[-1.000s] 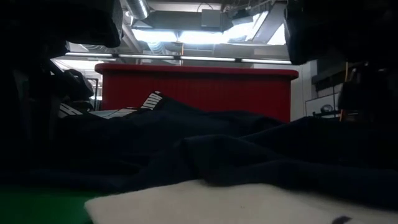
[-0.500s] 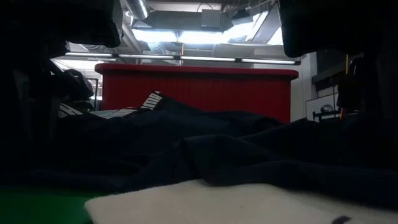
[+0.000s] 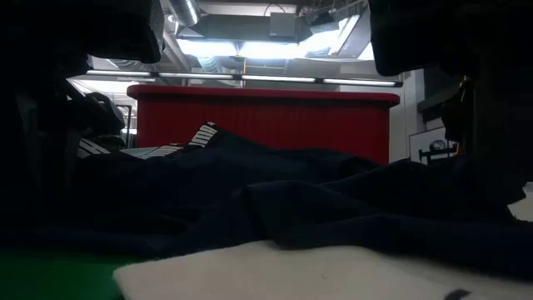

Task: Fold Laundry from Bin
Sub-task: Fold the dark blue boxer shorts

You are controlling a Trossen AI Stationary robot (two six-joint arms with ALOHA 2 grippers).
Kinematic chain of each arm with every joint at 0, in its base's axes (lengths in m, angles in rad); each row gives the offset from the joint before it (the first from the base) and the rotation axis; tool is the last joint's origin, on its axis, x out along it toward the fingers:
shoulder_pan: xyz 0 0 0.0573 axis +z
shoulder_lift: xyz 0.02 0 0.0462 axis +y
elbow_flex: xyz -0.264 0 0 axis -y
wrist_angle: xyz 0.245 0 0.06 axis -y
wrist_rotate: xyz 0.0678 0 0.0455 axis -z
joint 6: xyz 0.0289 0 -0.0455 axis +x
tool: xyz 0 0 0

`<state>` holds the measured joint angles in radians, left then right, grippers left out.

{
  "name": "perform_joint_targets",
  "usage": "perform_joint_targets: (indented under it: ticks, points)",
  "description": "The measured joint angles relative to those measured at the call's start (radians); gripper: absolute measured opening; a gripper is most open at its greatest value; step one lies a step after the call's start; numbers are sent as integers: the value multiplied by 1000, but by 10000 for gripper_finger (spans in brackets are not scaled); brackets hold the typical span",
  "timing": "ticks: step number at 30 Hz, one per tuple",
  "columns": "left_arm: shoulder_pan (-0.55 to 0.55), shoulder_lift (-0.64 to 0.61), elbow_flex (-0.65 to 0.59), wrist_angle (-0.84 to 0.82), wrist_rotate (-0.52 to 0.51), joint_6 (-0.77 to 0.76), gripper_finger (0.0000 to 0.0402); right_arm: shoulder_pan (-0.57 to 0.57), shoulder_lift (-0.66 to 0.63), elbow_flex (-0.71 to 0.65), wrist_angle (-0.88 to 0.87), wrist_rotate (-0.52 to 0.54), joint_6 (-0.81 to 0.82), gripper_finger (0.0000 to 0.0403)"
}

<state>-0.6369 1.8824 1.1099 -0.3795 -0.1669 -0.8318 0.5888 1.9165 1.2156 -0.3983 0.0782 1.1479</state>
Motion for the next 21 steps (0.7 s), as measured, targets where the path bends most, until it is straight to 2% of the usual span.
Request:
perform_joint_targets:
  ticks: [8,12,17,21]
  points:
    - [-9,0,0,0,0,0,82,0,28,0,8,-10,11,142]
    - [-15,0,0,0,-3,-4,81,0,29,0,7,9,9,99]
    - [-19,0,0,0,-3,-4,81,1,30,0,6,9,-4,15]
    - [-21,0,0,-1,-3,-4,81,1,27,0,6,-8,-8,22]
